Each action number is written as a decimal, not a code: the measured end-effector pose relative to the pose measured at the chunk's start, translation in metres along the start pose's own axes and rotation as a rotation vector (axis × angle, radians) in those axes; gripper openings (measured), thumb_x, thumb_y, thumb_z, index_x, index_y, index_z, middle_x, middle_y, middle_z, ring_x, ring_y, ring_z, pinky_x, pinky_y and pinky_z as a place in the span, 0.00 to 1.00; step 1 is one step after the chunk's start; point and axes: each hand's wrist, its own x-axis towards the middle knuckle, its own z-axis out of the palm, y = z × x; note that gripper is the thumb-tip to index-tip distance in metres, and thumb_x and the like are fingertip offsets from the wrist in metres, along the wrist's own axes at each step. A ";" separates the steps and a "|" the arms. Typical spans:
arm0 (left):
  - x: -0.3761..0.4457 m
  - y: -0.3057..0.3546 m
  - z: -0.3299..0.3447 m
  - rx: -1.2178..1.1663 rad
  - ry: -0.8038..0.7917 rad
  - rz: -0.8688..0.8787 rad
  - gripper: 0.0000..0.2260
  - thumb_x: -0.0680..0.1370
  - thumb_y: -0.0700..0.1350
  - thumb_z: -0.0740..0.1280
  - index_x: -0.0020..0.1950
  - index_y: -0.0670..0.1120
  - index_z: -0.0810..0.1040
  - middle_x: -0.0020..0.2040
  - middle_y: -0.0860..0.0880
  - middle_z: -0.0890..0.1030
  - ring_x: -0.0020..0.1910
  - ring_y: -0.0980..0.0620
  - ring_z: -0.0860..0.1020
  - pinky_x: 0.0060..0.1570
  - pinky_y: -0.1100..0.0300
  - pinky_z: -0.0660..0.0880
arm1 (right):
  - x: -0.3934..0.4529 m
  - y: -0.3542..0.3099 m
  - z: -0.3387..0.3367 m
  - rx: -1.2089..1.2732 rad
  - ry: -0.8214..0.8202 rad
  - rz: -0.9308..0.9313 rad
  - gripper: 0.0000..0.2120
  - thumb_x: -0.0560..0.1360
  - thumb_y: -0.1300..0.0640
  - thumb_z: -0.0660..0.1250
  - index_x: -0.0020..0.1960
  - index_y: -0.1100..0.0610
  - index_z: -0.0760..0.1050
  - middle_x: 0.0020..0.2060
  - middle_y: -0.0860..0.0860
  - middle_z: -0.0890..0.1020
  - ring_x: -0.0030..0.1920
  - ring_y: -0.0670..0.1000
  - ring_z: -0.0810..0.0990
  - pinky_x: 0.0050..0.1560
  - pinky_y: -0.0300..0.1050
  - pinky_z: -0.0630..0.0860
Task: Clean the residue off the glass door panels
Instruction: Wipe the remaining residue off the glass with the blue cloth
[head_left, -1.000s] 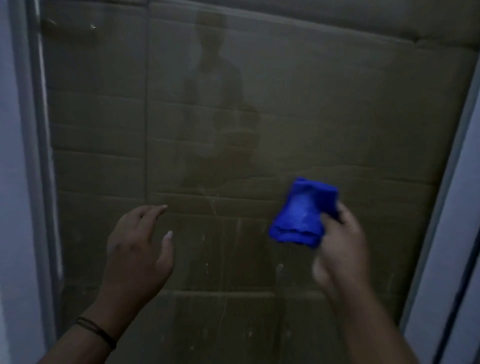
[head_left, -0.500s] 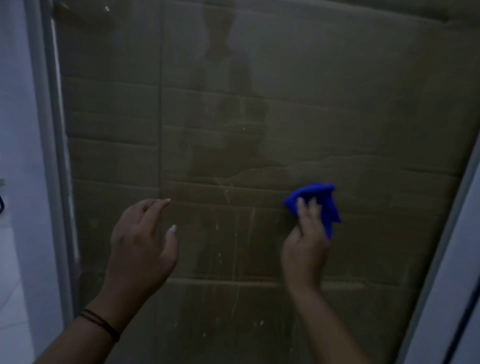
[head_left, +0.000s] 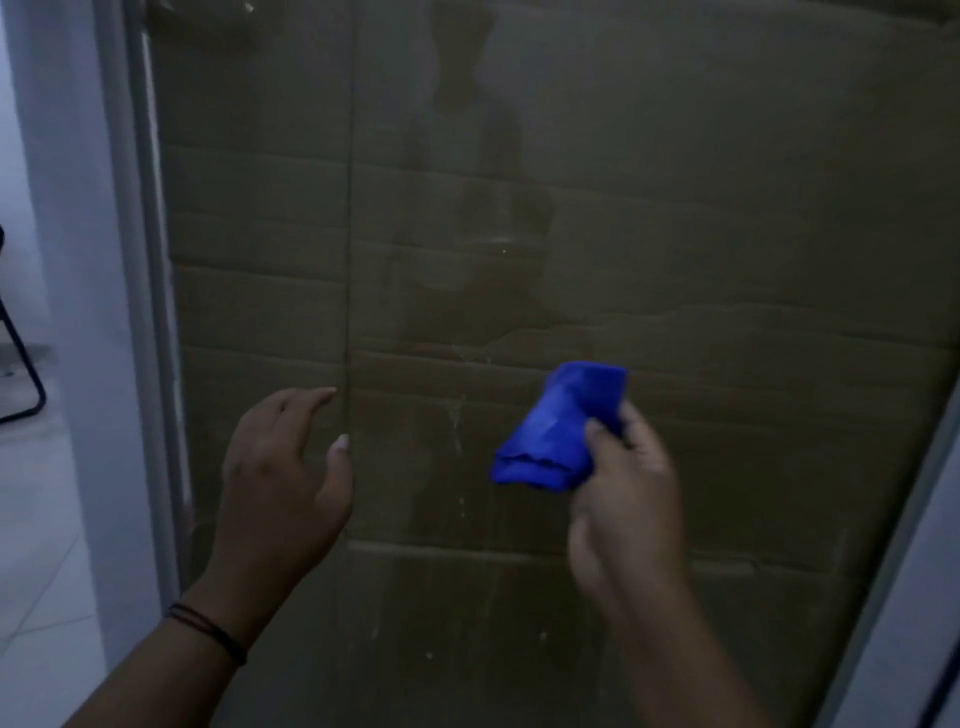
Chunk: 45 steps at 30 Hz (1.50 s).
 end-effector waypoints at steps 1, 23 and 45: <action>0.000 0.001 0.000 -0.008 -0.014 -0.011 0.18 0.71 0.42 0.64 0.60 0.38 0.77 0.54 0.40 0.78 0.56 0.42 0.75 0.59 0.53 0.68 | 0.004 -0.014 -0.008 0.004 0.060 -0.064 0.17 0.77 0.67 0.59 0.54 0.47 0.77 0.44 0.45 0.85 0.42 0.44 0.83 0.45 0.40 0.79; -0.007 -0.034 -0.016 -0.010 0.004 -0.099 0.19 0.72 0.33 0.70 0.62 0.40 0.75 0.57 0.41 0.78 0.58 0.46 0.74 0.59 0.51 0.69 | -0.023 0.098 0.100 -0.777 -0.625 -0.420 0.23 0.74 0.72 0.57 0.64 0.56 0.75 0.62 0.47 0.76 0.63 0.39 0.72 0.66 0.27 0.60; -0.022 -0.034 -0.008 -0.087 -0.036 -0.175 0.18 0.72 0.35 0.70 0.62 0.44 0.76 0.57 0.47 0.78 0.59 0.49 0.74 0.61 0.51 0.71 | 0.000 0.106 0.036 -0.798 0.002 -0.733 0.29 0.68 0.79 0.60 0.65 0.59 0.69 0.67 0.53 0.68 0.70 0.59 0.65 0.70 0.37 0.57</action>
